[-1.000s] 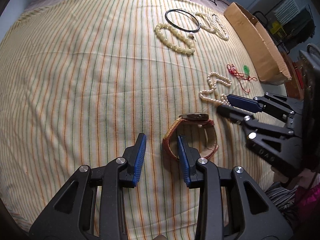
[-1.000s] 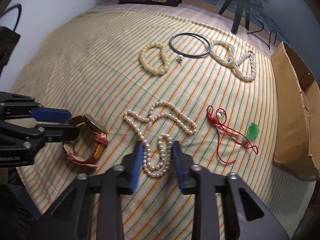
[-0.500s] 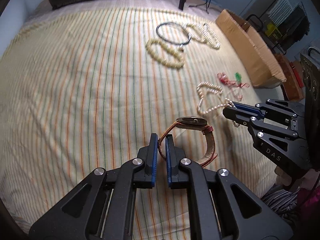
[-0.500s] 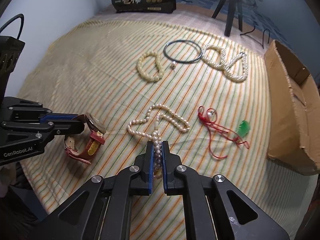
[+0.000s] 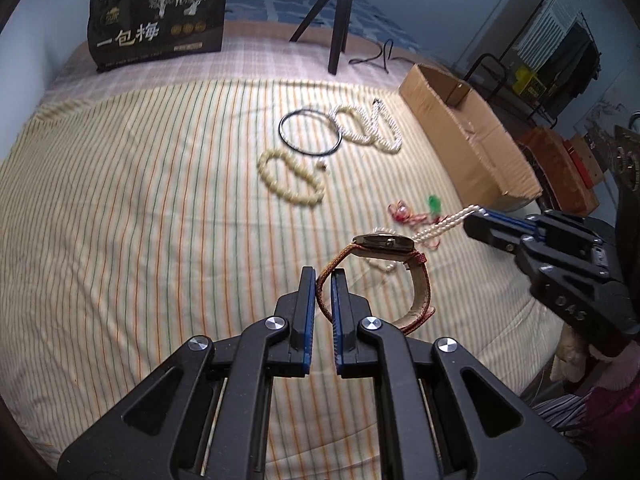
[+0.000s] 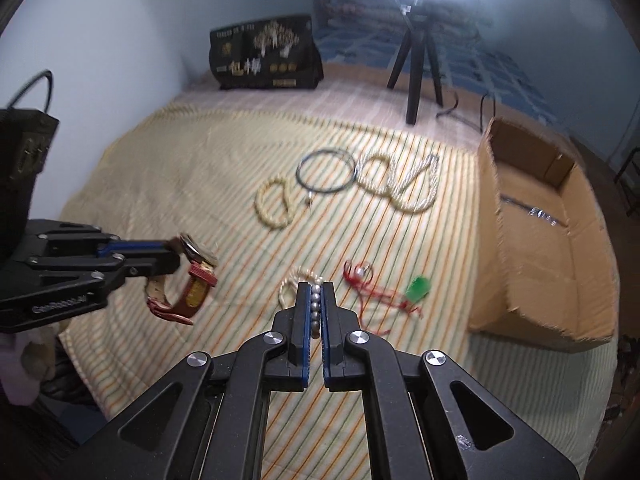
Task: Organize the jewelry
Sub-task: 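Lift and carry the pearl necklace and watch over the cardboard box with both tools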
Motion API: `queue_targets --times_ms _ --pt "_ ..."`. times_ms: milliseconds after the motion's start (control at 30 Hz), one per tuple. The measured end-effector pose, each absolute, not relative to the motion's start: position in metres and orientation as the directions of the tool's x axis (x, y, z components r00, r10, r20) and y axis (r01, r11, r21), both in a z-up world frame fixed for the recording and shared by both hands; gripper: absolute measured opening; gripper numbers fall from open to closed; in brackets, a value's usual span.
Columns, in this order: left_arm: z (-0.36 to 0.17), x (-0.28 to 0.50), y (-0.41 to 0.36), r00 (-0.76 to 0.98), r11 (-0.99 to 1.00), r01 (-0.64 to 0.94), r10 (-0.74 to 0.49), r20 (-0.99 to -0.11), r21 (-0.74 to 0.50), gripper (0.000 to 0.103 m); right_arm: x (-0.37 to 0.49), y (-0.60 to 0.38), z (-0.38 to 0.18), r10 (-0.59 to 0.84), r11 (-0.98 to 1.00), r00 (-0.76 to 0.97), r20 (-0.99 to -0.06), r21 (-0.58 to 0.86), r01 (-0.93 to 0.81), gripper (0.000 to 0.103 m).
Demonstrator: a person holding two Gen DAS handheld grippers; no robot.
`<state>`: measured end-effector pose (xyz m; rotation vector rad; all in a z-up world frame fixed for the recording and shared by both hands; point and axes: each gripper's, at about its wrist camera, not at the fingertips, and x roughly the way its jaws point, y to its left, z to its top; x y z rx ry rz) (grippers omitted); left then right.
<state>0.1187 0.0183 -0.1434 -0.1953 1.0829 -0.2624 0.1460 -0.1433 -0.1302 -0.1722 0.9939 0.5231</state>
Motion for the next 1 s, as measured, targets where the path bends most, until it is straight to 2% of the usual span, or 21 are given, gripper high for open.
queue_targets --times_ms 767,1000 --pt "-0.078 0.144 -0.039 0.563 0.929 0.210 -0.370 -0.739 -0.306 0.005 0.173 -0.213 -0.011 0.385 0.911 0.680 -0.624 0.139 -0.388 0.003" --pt "-0.073 0.157 -0.073 0.555 0.916 0.243 -0.402 -0.728 -0.320 0.005 0.192 -0.235 -0.004 0.339 0.932 0.711 -0.616 0.116 -0.344 0.003"
